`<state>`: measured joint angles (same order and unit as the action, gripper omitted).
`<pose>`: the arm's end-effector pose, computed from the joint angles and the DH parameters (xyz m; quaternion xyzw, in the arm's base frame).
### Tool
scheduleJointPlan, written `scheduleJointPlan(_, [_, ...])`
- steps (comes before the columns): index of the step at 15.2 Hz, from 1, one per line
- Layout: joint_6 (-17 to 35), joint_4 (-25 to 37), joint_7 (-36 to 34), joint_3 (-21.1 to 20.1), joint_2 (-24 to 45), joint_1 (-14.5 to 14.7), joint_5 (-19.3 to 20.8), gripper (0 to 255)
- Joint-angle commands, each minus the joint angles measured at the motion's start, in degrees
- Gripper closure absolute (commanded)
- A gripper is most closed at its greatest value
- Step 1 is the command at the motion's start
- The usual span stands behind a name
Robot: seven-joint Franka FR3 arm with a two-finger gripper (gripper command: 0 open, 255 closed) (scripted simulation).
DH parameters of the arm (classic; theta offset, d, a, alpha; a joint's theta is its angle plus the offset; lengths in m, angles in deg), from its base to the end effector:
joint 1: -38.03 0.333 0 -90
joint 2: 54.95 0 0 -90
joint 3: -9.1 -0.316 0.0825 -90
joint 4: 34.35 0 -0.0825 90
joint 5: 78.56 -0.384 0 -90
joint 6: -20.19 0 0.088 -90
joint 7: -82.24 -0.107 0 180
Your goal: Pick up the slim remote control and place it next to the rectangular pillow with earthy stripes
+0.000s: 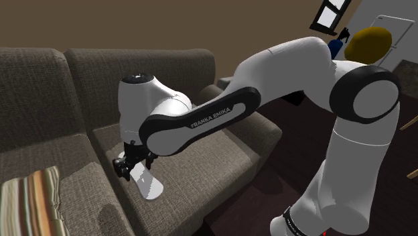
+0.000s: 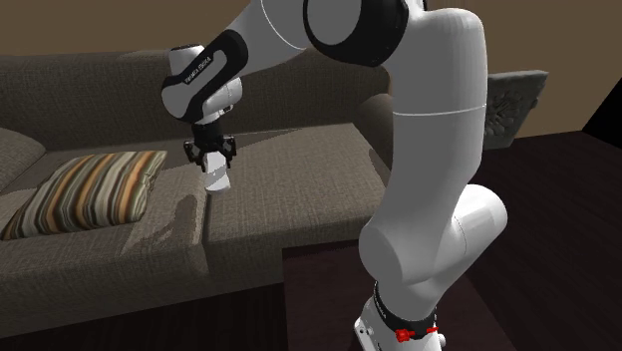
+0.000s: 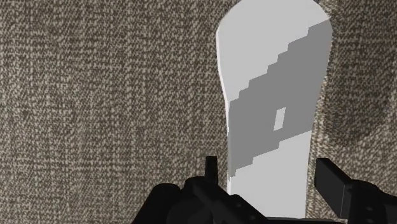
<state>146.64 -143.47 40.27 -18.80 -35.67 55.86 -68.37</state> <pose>0.4477 0.4277 0.3423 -0.9973 -0.0734 0.0001 0.0080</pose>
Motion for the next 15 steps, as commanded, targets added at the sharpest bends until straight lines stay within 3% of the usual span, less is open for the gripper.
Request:
scheduleJointPlan(1, [1.4,-0.8,-0.4,0.2,0.7,0.2,0.5,255])
scheduleJointPlan(11, [7.9,-2.6,-2.5,2.0,5.9,1.5,3.9,255])
scheduleJointPlan(15, [7.9,-2.6,-2.5,2.0,5.9,1.5,3.9,255])
